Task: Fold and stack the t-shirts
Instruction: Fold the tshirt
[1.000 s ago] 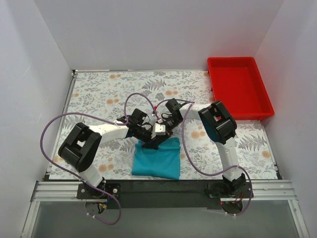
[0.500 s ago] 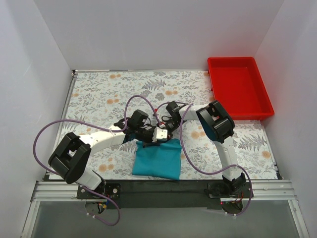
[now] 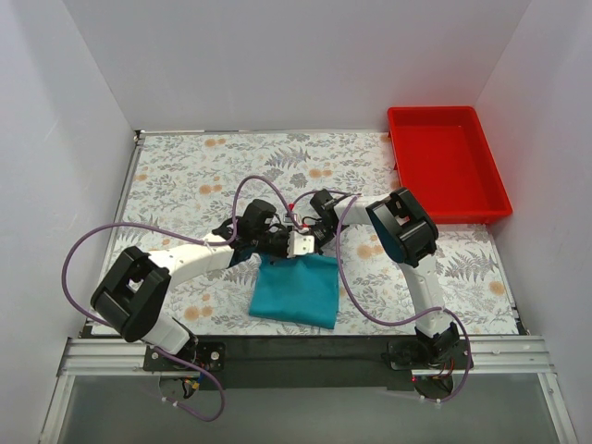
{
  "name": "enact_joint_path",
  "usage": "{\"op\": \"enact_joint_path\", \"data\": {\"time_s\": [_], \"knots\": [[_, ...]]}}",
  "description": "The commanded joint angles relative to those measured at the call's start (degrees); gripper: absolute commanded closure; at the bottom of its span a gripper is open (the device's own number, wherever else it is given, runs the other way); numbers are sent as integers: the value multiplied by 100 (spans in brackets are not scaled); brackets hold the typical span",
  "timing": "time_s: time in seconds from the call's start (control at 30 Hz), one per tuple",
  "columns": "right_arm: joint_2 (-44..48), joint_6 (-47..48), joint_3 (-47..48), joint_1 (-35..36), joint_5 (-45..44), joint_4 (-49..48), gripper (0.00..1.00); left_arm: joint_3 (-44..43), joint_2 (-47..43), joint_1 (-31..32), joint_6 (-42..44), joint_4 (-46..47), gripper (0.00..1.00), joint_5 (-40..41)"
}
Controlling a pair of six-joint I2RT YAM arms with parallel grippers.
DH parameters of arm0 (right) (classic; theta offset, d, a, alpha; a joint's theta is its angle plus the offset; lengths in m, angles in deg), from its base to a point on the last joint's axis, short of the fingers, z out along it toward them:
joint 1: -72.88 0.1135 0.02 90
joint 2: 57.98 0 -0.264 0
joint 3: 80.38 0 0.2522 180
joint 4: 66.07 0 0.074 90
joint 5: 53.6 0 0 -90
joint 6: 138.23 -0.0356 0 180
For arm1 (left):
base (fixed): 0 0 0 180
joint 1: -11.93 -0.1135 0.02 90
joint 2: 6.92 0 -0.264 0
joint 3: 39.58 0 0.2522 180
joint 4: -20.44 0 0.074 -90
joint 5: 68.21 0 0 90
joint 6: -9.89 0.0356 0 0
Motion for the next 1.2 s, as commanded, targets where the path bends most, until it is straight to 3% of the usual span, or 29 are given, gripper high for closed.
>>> {"op": "enact_joint_path", "data": {"time_s": [0.0,0.3,0.4,0.43,0.57,0.9,1.17], "knots": [[-177,354,-223,55,-523,160,87,12,7,-79,156,523,100,148],[-63,371,-21,55,-654,273,86,188,-63,-88,341,427,100,148],[33,415,198,46,-847,423,84,188,-168,-88,332,252,90,235],[69,441,251,55,-952,519,83,179,-273,-79,306,225,82,262],[236,599,524,46,-1295,747,81,31,-659,-88,122,-126,73,271],[447,1162,1542,55,-2262,1512,75,21,-1863,-88,-862,-1181,67,33],[421,1759,2966,20,-3106,2224,53,-225,-2049,-334,-2119,-1849,66,-440]]}}
